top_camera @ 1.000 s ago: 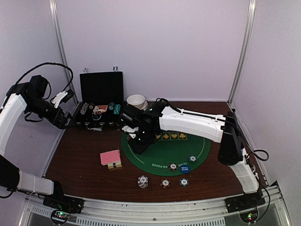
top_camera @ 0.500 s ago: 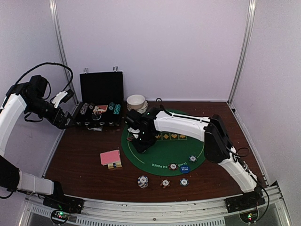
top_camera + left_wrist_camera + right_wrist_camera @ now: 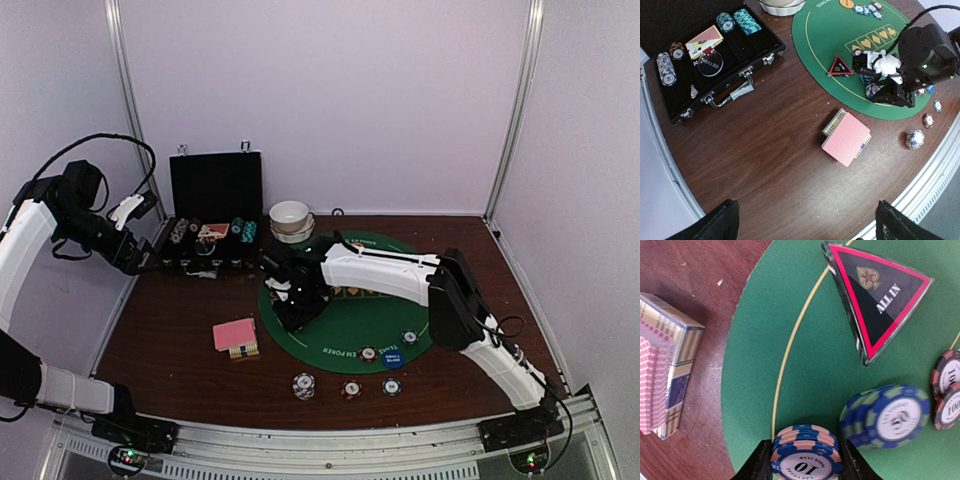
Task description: Distribute texas hold em gaming equipment
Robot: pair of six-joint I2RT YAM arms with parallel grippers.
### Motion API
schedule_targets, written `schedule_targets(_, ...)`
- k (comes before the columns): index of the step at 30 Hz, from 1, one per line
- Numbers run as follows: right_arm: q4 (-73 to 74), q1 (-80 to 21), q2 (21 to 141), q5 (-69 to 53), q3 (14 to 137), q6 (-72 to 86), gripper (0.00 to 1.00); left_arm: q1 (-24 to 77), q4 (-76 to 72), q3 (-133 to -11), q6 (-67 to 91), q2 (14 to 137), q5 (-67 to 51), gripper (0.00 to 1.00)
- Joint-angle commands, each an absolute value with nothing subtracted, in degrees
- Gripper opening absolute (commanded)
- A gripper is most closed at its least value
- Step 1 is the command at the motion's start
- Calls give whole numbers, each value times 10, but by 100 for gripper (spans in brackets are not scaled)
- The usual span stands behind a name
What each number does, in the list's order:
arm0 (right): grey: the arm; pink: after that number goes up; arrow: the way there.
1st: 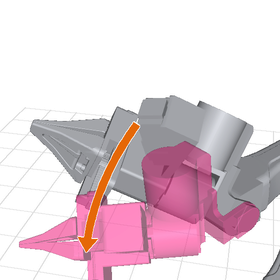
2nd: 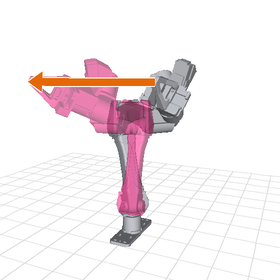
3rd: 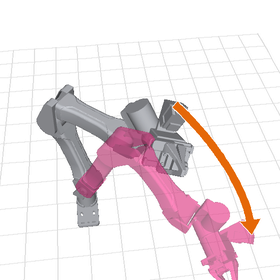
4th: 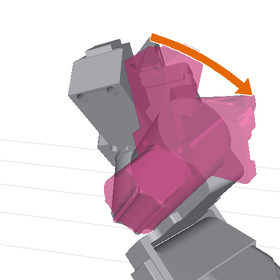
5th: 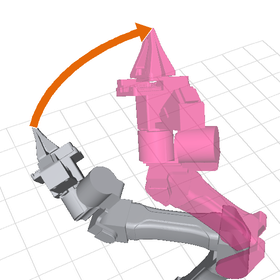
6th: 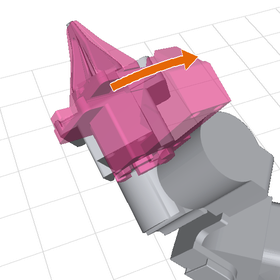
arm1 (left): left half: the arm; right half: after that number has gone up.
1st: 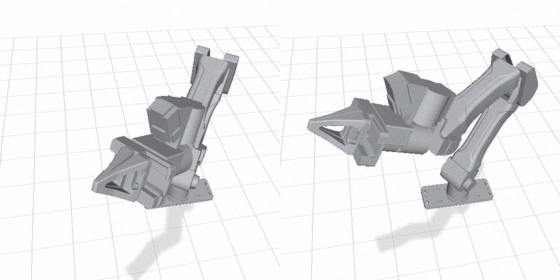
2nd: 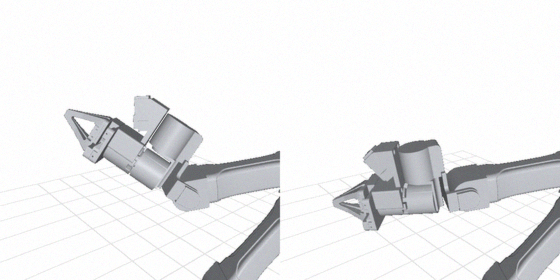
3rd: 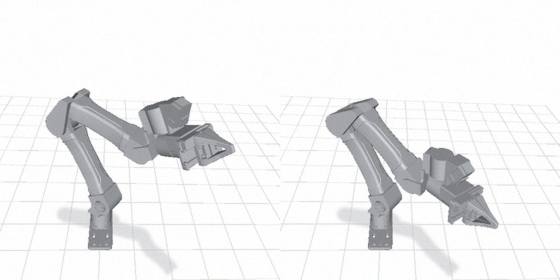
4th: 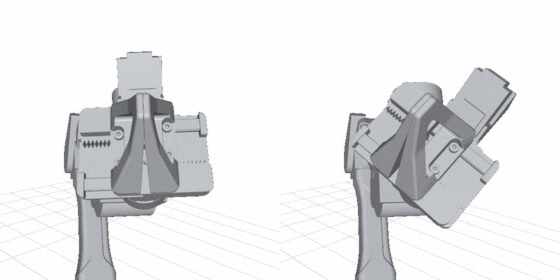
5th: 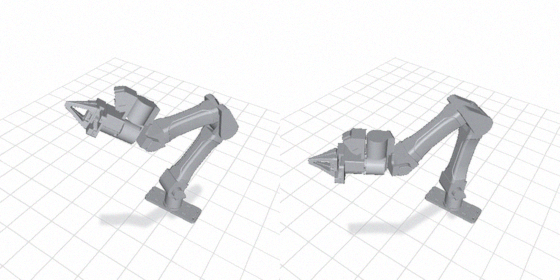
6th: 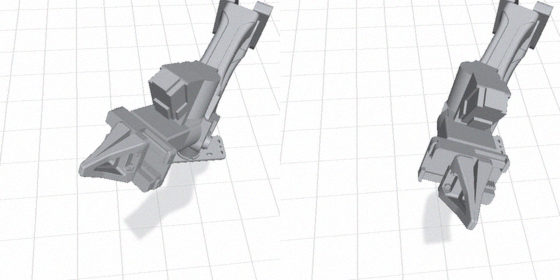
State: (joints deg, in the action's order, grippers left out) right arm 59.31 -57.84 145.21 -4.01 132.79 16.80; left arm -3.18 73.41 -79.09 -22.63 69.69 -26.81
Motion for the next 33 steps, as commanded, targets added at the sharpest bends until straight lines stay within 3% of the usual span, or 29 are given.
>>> schedule_targets(1,593,-577,1471,-32,1346,174,29,-36,729,-791,-235,691,-271,97)
schedule_targets(4,593,-577,1470,-31,1346,174,38,-36,729,-791,-235,690,-270,97)
schedule_targets(13,594,-589,1436,-26,1347,161,42,-36,729,-792,-233,690,-271,98)
schedule_targets(15,600,-593,1425,-19,1347,155,51,-36,729,-793,-234,690,-271,97)
schedule_targets(22,608,-604,1377,11,1332,152,65,-36,729,-793,-232,689,-274,98)
schedule_targets(28,593,-627,1298,2,1252,137,66,-36,729,-794,-234,684,-267,98)
schedule_targets(33,574,-662,1245,-45,1145,120,73,-36,730,-792,-241,680,-270,98)
